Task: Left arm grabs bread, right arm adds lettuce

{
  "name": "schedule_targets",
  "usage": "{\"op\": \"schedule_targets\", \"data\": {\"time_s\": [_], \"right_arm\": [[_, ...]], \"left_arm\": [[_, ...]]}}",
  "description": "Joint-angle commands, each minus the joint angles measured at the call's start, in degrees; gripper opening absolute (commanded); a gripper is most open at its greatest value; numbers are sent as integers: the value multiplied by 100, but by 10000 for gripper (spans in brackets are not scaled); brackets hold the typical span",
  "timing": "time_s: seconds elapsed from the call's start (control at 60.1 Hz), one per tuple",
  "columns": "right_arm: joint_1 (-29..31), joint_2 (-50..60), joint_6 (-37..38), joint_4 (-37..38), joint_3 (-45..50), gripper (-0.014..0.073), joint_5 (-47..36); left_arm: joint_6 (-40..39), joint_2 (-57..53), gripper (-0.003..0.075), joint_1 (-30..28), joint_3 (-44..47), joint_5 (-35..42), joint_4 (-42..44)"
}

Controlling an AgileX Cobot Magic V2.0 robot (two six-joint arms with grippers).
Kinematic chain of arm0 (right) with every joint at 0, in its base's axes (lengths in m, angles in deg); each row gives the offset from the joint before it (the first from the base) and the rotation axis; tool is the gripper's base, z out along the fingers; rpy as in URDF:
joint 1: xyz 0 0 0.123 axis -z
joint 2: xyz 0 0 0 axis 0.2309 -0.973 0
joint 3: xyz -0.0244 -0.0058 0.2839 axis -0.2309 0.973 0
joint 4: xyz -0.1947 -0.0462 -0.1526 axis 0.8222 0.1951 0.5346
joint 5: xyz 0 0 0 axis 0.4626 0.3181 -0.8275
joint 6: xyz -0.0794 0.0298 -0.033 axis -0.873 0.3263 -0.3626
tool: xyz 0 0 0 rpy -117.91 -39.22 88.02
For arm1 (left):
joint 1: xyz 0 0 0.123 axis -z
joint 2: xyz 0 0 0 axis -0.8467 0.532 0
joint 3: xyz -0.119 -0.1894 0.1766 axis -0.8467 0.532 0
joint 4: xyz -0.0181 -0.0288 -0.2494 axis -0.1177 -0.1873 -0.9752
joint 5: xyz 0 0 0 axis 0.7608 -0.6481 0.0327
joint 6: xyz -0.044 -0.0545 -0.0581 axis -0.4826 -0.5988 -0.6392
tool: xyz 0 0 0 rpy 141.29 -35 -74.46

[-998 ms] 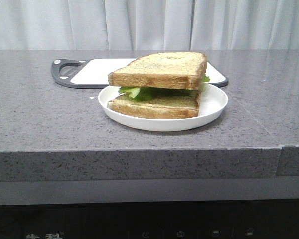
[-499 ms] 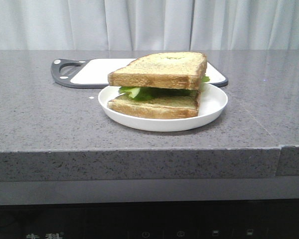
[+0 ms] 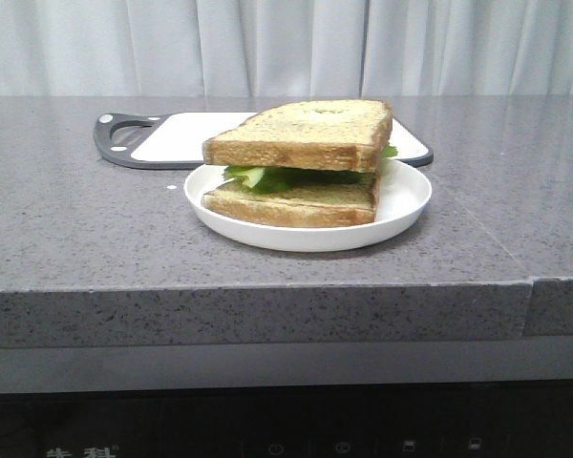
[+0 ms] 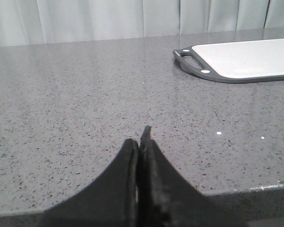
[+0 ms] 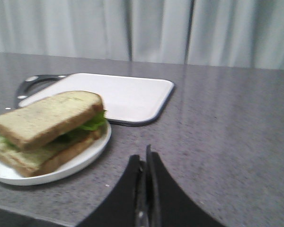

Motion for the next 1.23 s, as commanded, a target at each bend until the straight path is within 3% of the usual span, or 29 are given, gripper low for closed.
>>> {"op": "schedule_targets", "data": {"time_s": [0.0,0.266,0.466,1.214], "right_arm": [[496,226,125,121,148,-61,-516],[1052,1018,125,157,1070,-61,-556],[1059,1023,119,201,1061,-61,-119],[1059,1023,119,201,1056,-61,-106]], "left_arm": [[-54,-116,-20,-13,24,516,-46],[-54,-116,-20,-13,24,516,-46],[-54,-116,-20,-13,24,516,-46],[-54,-116,-20,-13,24,516,-46]]}}
